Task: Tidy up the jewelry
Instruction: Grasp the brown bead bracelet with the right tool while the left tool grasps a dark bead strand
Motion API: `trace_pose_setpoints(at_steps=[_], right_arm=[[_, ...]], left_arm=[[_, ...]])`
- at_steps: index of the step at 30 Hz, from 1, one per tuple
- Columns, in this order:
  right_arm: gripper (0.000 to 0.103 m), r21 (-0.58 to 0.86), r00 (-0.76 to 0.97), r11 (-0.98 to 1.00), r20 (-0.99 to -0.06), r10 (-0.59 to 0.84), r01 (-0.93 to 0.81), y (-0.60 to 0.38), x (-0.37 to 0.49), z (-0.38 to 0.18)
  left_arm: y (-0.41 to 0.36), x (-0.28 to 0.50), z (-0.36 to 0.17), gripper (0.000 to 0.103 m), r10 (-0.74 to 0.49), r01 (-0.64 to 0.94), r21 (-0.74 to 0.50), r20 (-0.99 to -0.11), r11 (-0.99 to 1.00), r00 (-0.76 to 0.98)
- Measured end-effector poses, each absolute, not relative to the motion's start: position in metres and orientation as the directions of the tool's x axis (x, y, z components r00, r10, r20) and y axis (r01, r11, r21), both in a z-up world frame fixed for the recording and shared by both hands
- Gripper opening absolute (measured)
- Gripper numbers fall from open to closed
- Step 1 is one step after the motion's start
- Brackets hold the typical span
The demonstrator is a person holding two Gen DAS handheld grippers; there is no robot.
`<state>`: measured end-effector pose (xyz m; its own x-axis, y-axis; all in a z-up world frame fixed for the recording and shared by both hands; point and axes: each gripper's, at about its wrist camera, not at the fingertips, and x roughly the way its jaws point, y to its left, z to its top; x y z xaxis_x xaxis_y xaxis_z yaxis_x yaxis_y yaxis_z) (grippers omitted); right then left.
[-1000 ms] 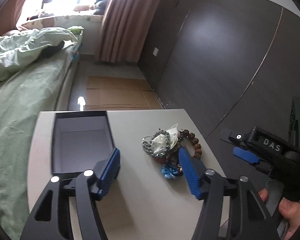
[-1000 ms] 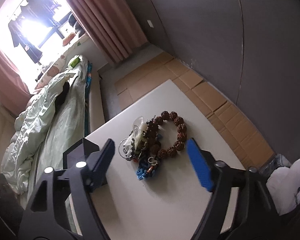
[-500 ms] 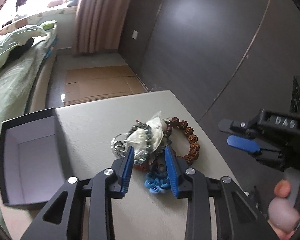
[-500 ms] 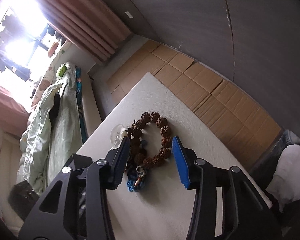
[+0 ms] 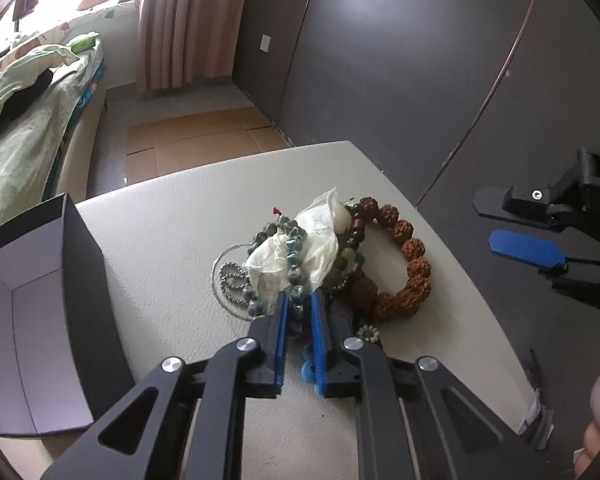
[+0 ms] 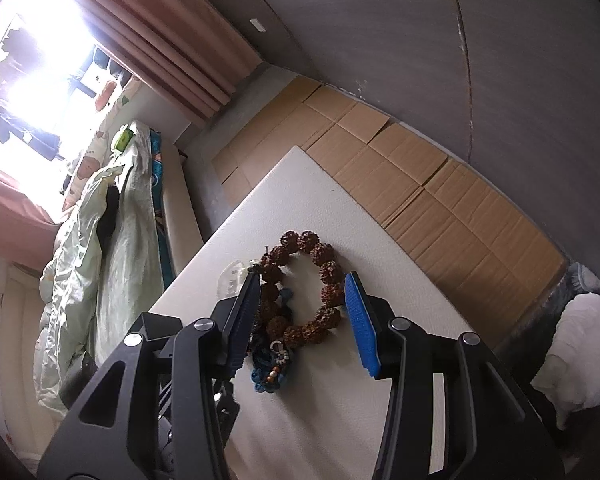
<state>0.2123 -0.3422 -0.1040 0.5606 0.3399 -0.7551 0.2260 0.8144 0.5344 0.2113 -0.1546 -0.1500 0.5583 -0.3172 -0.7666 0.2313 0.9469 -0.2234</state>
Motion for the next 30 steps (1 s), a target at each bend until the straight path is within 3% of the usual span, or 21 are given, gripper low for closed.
trace_pose_setpoints(at_steps=[8, 24, 30], right_arm=[[0.042, 0.514, 0.525, 0.821, -0.784, 0.331, 0.249, -0.344, 0.218, -0.119], [0.038, 0.458, 0.448, 0.844, -0.839, 0.308, 0.278, -0.325, 0.244, -0.151], [0.034, 0.372, 0.440, 0.892, -0.867, 0.234, 0.257, -0.313, 0.254, -0.153]], left_arm=[[-0.137, 0.196, -0.133, 0.008, -0.334, 0.228, -0.246, -0.745, 0.942, 0.577], [-0.089, 0.182, -0.091, 0.007, -0.448, 0.202, -0.417, -0.664, 0.886, 0.599], [-0.079, 0.180, -0.079, 0.007, -0.474, 0.197, -0.459, -0.631, 0.866, 0.613]])
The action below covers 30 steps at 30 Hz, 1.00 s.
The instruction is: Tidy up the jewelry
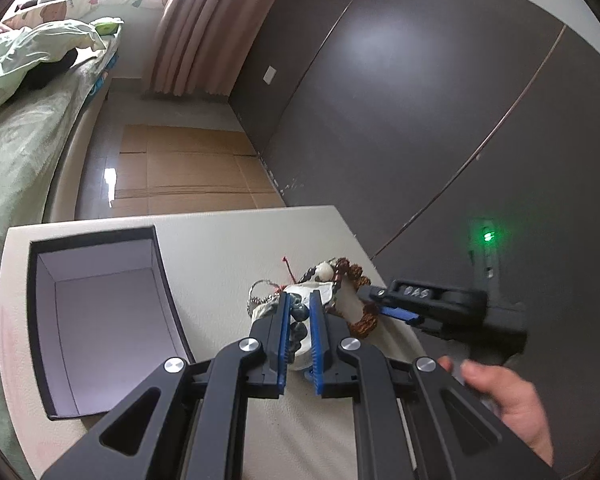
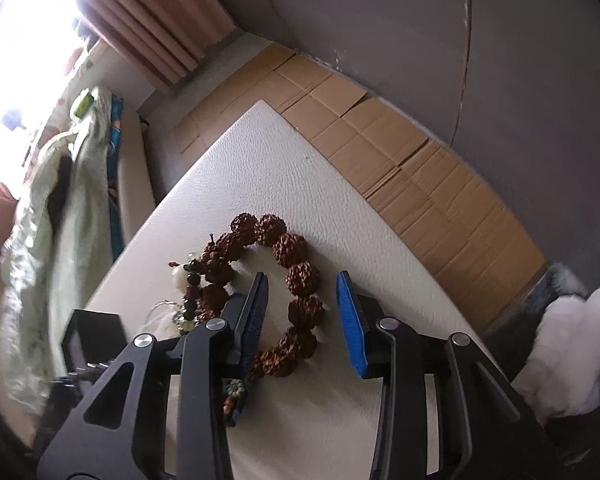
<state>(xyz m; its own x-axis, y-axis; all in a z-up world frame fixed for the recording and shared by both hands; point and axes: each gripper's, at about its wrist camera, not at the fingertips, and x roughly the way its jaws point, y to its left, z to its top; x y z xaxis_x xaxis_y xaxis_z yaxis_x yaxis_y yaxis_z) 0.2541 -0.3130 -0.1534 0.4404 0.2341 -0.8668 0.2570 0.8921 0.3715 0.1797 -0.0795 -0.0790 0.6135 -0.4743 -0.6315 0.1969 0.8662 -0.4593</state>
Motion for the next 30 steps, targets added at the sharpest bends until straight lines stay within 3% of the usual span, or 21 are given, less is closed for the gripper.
trace_pose_setpoints(at_steps=[5, 10, 17, 30], right_arm=[[0.019, 0.267, 0.426, 0.941, -0.891, 0.158, 0.209, -0.300, 0.253, -0.154], [0.018, 0.320, 0.459, 0.928, -0.865, 0.204, 0.191, -0.306, 0.244, -0.145], [0.017, 0.481, 0.557, 0.873, -0.749, 0.360, 0.082, -0.305, 0.224, -0.100], [0.017, 0.569, 0.631, 0.822, -0.628, 0.455, -0.027, -0.301, 0.190, -0.057]], left_arm=[[-0.070, 0.174, -0.067, 0.007, -0.477, 0.195, -0.472, -0.605, 0.860, 0.638], [-0.059, 0.166, -0.054, 0.007, -0.469, 0.187, -0.477, -0.585, 0.859, 0.661], [-0.043, 0.153, -0.040, 0.007, -0.457, 0.177, -0.482, -0.560, 0.858, 0.691], [-0.014, 0.127, -0.021, 0.007, -0.401, 0.133, -0.470, -0.531, 0.872, 0.746]])
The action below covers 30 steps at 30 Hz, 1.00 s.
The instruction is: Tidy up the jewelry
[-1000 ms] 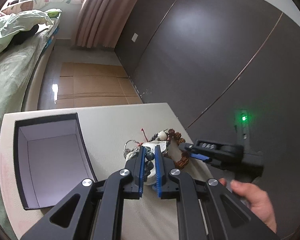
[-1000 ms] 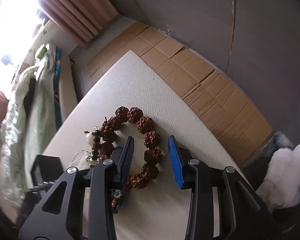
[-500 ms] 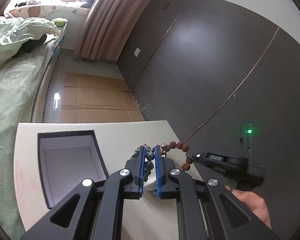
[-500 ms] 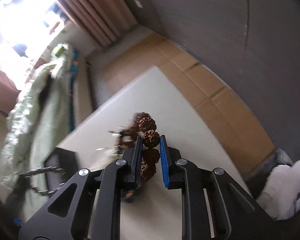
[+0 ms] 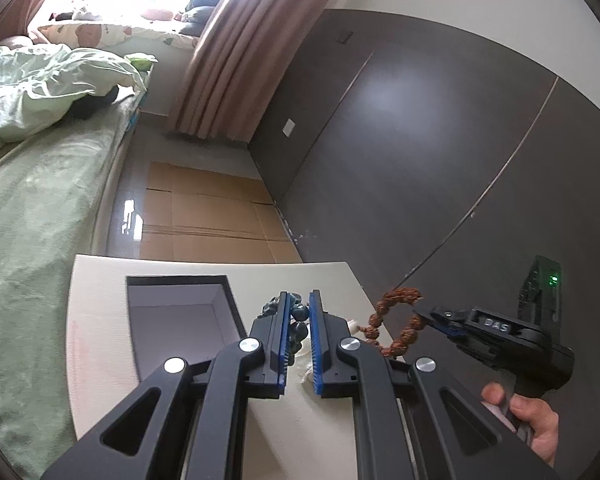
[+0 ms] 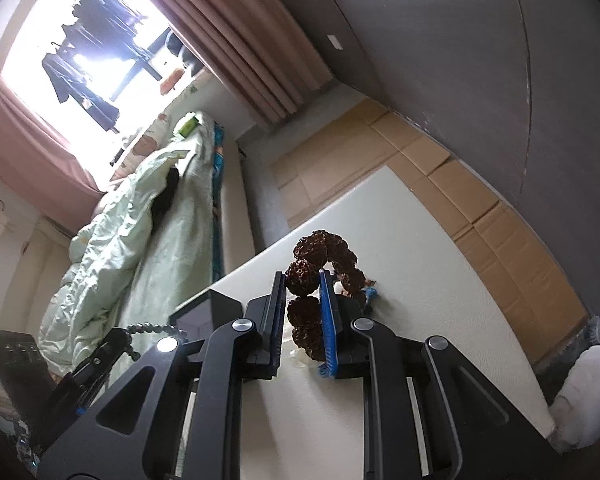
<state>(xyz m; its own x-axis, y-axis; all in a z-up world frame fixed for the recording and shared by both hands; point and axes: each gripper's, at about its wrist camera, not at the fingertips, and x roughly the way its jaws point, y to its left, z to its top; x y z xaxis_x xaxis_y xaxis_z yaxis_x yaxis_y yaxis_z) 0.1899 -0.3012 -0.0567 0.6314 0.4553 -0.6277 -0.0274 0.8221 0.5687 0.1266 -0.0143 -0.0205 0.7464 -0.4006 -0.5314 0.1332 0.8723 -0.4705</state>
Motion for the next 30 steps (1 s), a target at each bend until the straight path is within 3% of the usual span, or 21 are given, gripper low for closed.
trace_pose_setpoints(at_steps=[9, 22, 23, 27, 28, 30], right_arm=[[0.017, 0.621, 0.630, 0.771, -0.546, 0.552, -0.138, -0.281, 0.171, -0.040], [0.018, 0.637, 0.594, 0.741, -0.518, 0.615, -0.212, -0.231, 0.174, -0.040], [0.018, 0.638, 0.593, 0.738, -0.514, 0.620, -0.218, -0.228, 0.175, -0.039], [0.018, 0.650, 0.579, 0.719, -0.496, 0.647, -0.246, -0.214, 0.178, -0.038], [0.018, 0.652, 0.576, 0.715, -0.493, 0.652, -0.251, -0.212, 0.178, -0.039], [0.018, 0.656, 0.569, 0.707, -0.487, 0.663, -0.263, -0.206, 0.180, -0.040]], left_arm=[[0.011, 0.119, -0.022, 0.007, -0.334, 0.066, -0.453, -0.543, 0.889, 0.771], [0.020, 0.151, -0.066, 0.007, -0.304, -0.024, -0.453, -0.635, 0.891, 0.710], [0.023, 0.152, -0.068, 0.009, -0.292, -0.043, -0.449, -0.648, 0.893, 0.704], [0.038, 0.148, -0.064, 0.045, -0.266, -0.082, -0.462, -0.637, 0.883, 0.724], [0.042, 0.145, -0.061, 0.050, -0.256, -0.090, -0.465, -0.627, 0.881, 0.736], [0.051, 0.141, -0.054, 0.050, -0.250, -0.098, -0.475, -0.614, 0.874, 0.749]])
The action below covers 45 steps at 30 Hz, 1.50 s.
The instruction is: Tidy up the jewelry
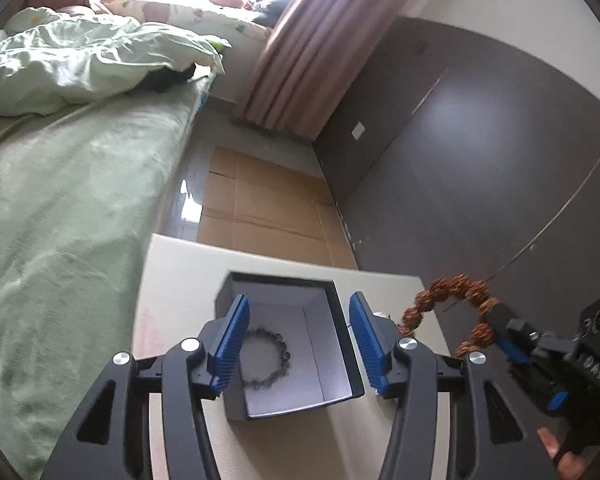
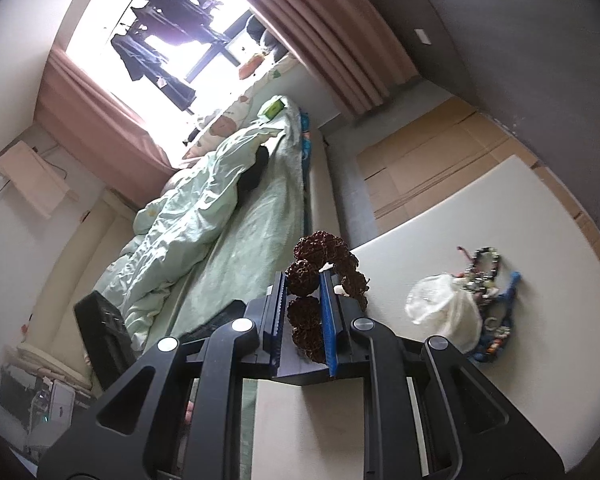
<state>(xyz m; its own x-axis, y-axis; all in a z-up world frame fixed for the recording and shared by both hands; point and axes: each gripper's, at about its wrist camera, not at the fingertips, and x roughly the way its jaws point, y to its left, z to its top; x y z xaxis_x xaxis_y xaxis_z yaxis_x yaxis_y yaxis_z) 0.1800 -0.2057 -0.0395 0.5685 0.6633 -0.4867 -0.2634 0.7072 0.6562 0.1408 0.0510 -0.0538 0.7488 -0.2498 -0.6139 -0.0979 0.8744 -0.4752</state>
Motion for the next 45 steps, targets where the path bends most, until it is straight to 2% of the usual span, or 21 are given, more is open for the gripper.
trace_pose_setpoints(at_steps=[10, 15, 23, 29, 38, 44, 45], right_arm=[[0.018, 0.698, 0.517, 0.641, -0.438, 0.735, -0.320, -0.169, 0.191, -0.045], [0.018, 0.713, 0.480, 0.607, -0.420, 0.771, -0.351, -0.141, 0.198, -0.053], [0.018, 0.665, 0.486, 0.669, -0.488, 0.725, -0.332, -0.120, 0.202, -0.066], [0.019, 0.573, 0.503, 0.760, -0.580, 0.641, -0.307, -0.101, 0.203, -0.079], [0.019, 0.605, 0.486, 0.722, -0.546, 0.683, -0.335, -0.110, 0.203, -0.076], [0.019, 0.585, 0.500, 0.752, -0.574, 0.648, -0.303, -0.132, 0.201, -0.072], [0.025, 0.569, 0.506, 0.767, -0.588, 0.631, -0.295, -0.136, 0.200, -0.071]], left_arm=[[0.084, 0.128, -0.027, 0.062, -0.213, -0.120, -0.482, -0.579, 0.868, 0.787], [0.105, 0.123, -0.020, 0.062, -0.198, -0.139, -0.496, -0.567, 0.857, 0.800], [0.124, 0.114, -0.015, 0.062, -0.198, -0.154, -0.520, -0.558, 0.840, 0.806], [0.129, 0.110, -0.013, 0.062, -0.186, -0.168, -0.525, -0.555, 0.834, 0.810], [0.125, 0.114, -0.015, 0.062, -0.191, -0.165, -0.519, -0.564, 0.839, 0.804], [0.110, 0.120, -0.019, 0.062, -0.196, -0.150, -0.490, -0.584, 0.859, 0.788], [0.105, 0.120, -0.020, 0.062, -0.197, -0.145, -0.481, -0.590, 0.865, 0.783]])
